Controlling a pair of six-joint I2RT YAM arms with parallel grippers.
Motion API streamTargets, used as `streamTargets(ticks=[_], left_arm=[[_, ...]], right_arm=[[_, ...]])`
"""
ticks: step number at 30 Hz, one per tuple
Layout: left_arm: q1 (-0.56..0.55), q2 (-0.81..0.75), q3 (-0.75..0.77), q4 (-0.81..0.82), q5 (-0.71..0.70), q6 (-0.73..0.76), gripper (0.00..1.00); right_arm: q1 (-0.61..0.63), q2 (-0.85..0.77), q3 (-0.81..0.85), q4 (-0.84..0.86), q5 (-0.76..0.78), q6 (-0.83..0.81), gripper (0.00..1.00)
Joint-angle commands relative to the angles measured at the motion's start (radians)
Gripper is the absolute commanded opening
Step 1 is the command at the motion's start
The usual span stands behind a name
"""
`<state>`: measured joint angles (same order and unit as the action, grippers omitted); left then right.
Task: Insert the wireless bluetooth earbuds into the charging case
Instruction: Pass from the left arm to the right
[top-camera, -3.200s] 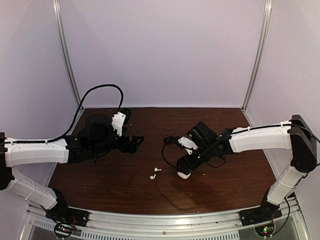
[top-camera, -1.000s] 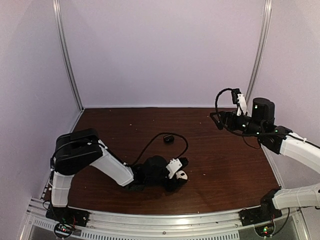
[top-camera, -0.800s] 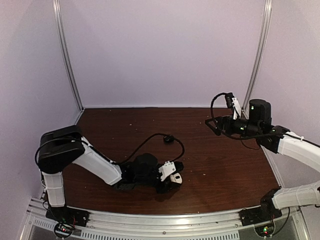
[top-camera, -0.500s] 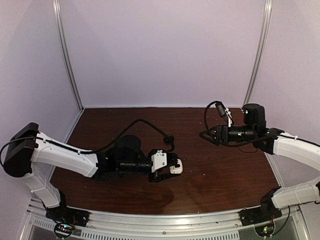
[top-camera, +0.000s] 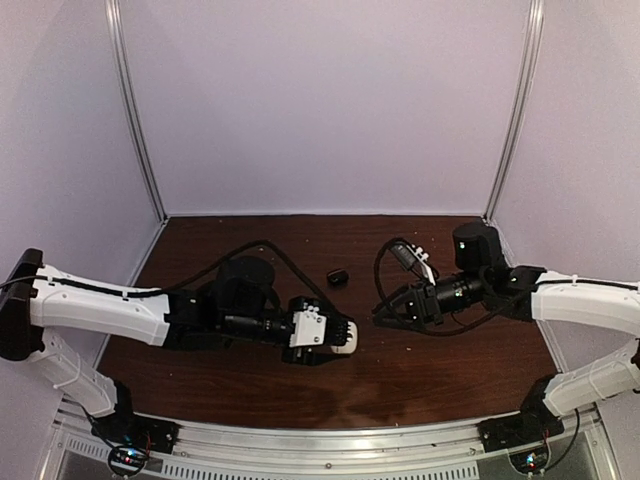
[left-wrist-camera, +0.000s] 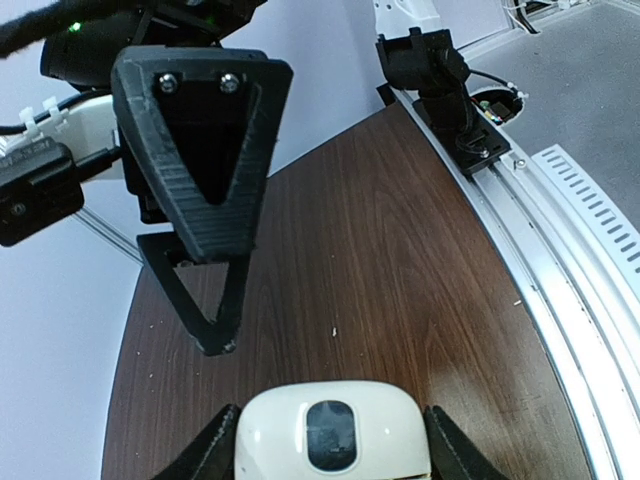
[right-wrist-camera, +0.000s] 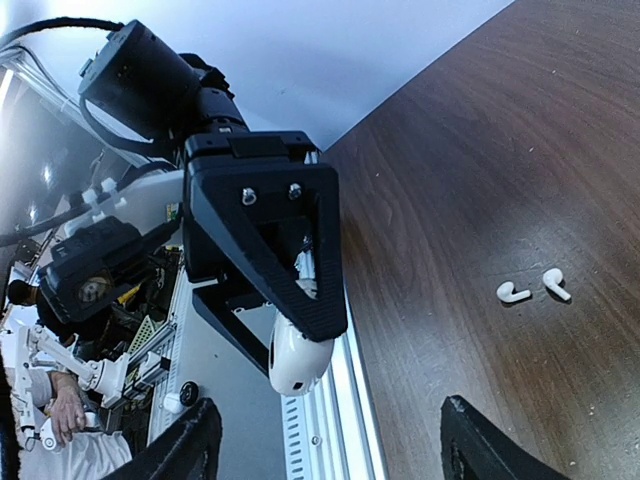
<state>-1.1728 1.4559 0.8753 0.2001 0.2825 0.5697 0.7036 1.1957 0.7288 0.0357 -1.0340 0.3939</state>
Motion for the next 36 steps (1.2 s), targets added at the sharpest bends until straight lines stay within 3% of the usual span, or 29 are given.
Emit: streamTargets(ticks=[1, 11, 29, 34, 36], left_arm=[[-0.013, -0.041, 0.029, -0.013, -0.003, 0.055, 0.48], [-0.03, -0.039, 0.055, -0.036, 0.002, 0.097, 0.48], [-0.04, -0.044, 0.058, -0.032, -0.027, 0.12, 0.5], [-0.04, -0.056, 0.041, 0.009, -0.07, 0.091, 0.64], [-0.039, -0.076, 0.019, 0.06, -0.122, 0.048, 0.76]], right_arm=[[0.052, 0.041, 0.025, 0.055, -0.033, 0.033, 0.74], [0.146, 0.131, 0.043, 0.214, -0.051, 0.121, 0.64], [0.175, 0.181, 0.032, 0.295, -0.093, 0.175, 0.28], [0.175, 0.185, 0.038, 0.3, -0.093, 0.18, 0.19], [0.171, 0.18, 0.037, 0.303, -0.084, 0.179, 0.17]])
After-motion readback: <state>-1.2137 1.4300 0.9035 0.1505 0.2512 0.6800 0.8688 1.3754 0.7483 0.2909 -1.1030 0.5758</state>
